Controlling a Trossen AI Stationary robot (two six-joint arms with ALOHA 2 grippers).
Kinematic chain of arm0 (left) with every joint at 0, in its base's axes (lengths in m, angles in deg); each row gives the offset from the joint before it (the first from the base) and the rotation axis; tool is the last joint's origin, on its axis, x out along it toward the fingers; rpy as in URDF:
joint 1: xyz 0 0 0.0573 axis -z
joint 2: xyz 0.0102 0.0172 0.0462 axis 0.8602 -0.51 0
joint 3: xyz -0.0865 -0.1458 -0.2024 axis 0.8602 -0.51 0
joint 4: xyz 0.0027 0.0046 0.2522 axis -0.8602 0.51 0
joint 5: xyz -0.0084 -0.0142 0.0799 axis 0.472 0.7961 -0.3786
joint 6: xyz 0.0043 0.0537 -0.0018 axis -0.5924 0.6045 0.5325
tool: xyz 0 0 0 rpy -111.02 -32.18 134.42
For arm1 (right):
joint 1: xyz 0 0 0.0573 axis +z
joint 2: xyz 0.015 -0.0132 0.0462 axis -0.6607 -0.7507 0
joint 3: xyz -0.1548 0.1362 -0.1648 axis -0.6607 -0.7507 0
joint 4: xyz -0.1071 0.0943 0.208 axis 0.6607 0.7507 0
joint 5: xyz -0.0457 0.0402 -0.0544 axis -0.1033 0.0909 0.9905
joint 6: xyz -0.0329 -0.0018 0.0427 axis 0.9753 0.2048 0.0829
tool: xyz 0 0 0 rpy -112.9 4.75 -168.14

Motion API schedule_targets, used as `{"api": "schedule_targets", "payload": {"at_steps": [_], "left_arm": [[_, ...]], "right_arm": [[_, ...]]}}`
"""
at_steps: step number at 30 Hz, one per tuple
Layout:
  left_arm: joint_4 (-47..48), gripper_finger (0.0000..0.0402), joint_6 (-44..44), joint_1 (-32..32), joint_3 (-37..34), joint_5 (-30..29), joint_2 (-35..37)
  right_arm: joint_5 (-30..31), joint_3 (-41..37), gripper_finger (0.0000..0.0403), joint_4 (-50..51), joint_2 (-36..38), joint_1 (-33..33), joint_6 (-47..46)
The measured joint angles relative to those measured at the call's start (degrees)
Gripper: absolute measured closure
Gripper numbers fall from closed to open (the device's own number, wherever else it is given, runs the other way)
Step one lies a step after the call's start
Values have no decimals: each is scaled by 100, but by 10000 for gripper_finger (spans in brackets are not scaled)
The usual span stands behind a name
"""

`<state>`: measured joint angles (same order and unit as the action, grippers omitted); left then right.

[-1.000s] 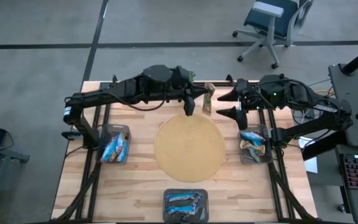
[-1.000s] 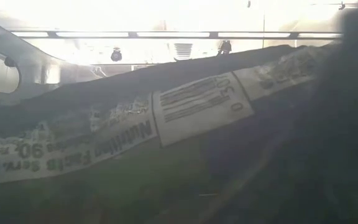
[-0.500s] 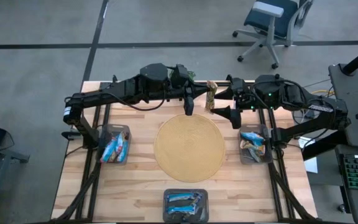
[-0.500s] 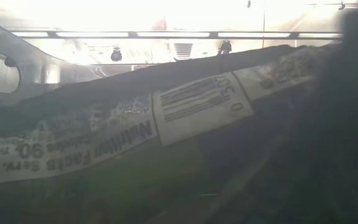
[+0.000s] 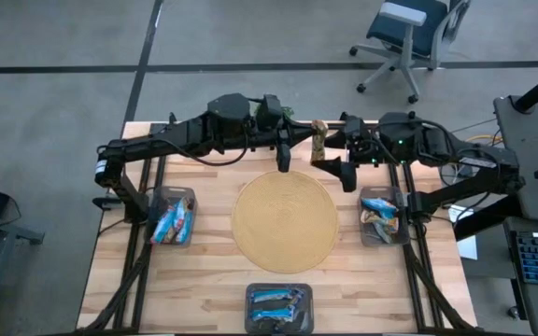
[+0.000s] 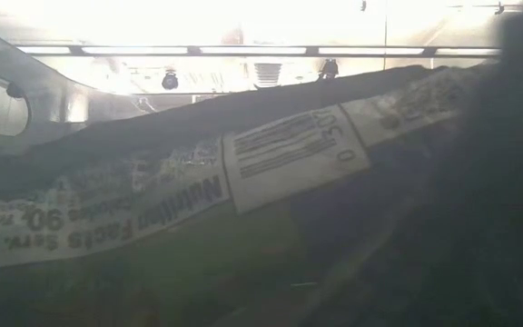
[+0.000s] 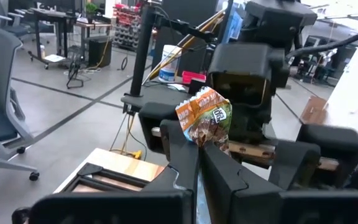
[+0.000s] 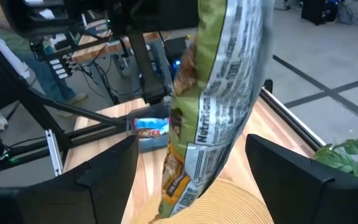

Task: Pick and place Granola Bars by type
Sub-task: Put the yellow granola bar into the top right bin

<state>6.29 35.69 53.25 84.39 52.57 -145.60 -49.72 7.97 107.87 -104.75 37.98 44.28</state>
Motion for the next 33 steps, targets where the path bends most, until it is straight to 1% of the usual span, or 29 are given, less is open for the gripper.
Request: {"api": "schedule_targets", "payload": {"at_steps": [7,12,18,28,33], "left_arm": [[-29,401,-17,24,0,19,-5],[-37,401,-20,35,0,19,-5],[-38,401,-22,44,0,19,-7],[-35,401,-24,44,0,19,-7],[-33,401,-26,46,0,21,-7]], "right_arm": [[2,-2,121,-61,-106,-4,13],[2,-2,145,-129,-152,-4,33],[0,-2,198,-128,-172,-4,37],[-9,-2,302,-119,-172,0,101],[-15,-2,338,-119,-172,0,158]]}}
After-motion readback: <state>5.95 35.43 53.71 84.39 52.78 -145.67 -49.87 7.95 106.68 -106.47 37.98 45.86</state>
